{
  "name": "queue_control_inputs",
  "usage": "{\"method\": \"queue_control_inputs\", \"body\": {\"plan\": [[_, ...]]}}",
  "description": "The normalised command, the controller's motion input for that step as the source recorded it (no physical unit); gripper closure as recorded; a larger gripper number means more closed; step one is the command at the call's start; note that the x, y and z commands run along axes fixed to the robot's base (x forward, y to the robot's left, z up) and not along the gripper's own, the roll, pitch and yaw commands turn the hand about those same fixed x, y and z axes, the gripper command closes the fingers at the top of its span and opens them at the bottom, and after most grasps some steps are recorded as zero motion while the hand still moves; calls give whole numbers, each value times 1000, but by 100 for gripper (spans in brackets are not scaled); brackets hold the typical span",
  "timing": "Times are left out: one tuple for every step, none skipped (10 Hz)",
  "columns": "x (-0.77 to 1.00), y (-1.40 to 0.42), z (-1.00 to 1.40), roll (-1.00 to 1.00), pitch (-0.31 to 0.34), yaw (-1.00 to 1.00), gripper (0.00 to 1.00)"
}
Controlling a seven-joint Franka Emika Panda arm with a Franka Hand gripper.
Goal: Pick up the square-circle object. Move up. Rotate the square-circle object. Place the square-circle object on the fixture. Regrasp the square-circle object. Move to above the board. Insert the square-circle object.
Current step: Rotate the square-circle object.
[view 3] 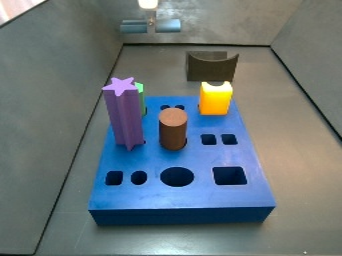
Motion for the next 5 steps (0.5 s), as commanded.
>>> {"method": "queue_control_inputs", "body": {"plan": [[31, 29, -28, -2, -1, -1000, 100], [31, 28, -28, -2, -1, -1000, 100], [30, 28, -28, -2, -1, -1000, 100], [31, 28, -28, -2, -1, -1000, 100], [30, 28, -28, -2, -1, -1000, 100]]}}
